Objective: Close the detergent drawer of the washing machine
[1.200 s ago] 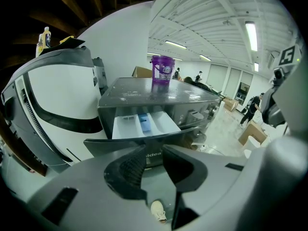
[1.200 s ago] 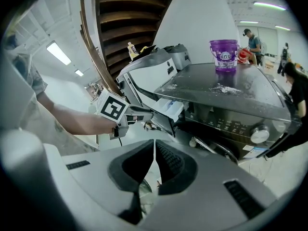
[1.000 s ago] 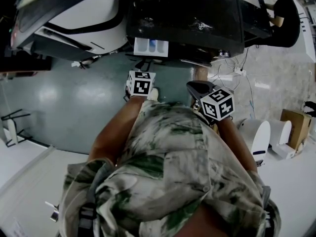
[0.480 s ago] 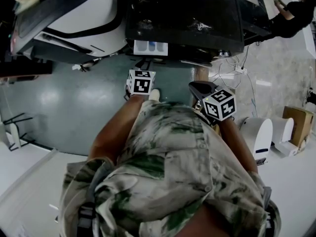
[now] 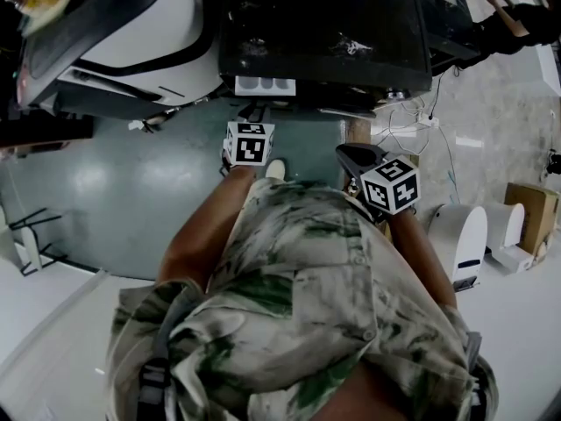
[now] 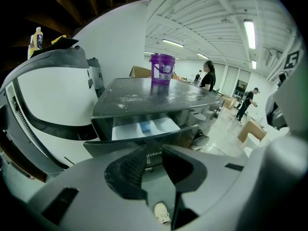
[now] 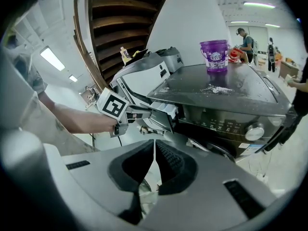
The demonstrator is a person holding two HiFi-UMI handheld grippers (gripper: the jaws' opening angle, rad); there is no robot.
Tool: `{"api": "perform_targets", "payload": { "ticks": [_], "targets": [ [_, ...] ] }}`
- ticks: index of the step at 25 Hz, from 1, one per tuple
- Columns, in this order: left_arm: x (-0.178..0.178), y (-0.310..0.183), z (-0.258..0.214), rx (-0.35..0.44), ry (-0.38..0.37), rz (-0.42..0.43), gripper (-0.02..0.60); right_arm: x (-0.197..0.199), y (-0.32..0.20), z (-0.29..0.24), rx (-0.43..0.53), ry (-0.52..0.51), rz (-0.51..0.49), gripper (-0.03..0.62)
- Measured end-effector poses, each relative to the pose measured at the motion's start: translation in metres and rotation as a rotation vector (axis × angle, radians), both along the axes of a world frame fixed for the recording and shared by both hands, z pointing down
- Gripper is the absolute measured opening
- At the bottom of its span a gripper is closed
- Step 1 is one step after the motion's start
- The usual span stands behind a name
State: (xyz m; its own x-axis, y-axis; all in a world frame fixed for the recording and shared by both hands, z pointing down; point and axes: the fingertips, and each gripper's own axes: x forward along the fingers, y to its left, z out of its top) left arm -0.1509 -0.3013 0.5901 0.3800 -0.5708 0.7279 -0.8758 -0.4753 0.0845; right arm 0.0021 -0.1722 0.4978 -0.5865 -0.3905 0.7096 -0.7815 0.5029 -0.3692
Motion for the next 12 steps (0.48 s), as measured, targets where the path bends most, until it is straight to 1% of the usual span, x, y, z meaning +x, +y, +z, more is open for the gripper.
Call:
{"api": "perform_targets", "payload": {
  "ticks": [12],
  "targets": [
    [0.002, -0.015, -0.001, 0.002, 0.001, 0.008, 0.114, 0.004, -0.007, 0.002, 0.003, -0.004, 0.036, 0.032]
  ]
}}
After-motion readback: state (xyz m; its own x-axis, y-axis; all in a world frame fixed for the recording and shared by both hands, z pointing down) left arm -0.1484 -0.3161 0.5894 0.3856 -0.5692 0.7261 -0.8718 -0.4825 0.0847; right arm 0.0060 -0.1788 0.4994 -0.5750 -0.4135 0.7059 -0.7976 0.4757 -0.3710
